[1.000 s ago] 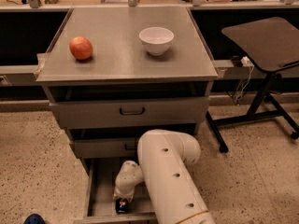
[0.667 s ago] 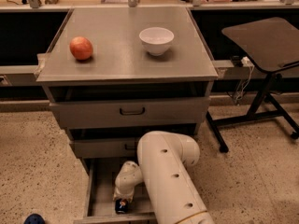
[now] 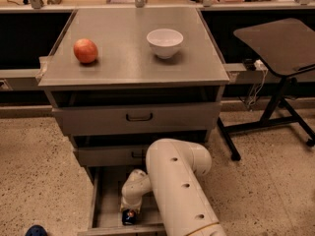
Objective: Pick pepsi can from bottom drawer and place on counter
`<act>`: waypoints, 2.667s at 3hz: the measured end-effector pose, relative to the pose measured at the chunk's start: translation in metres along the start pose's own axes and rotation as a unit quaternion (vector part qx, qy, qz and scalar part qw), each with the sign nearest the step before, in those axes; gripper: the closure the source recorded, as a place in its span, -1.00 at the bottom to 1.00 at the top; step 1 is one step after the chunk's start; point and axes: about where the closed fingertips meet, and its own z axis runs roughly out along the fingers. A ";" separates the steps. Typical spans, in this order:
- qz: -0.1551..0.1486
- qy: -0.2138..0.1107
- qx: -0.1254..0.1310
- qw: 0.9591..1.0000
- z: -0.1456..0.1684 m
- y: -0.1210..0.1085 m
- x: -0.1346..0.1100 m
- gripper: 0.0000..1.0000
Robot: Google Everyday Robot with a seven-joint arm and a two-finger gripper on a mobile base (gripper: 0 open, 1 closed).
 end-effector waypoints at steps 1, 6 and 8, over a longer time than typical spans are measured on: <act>0.000 0.000 0.000 1.000 0.000 0.000 0.000 1.00; -0.127 0.106 0.217 0.962 -0.168 0.054 -0.058 1.00; -0.238 0.227 0.241 0.913 -0.305 0.189 -0.107 1.00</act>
Offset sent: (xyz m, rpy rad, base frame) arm -0.0086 -0.0248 0.0654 0.3145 -0.1787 0.1364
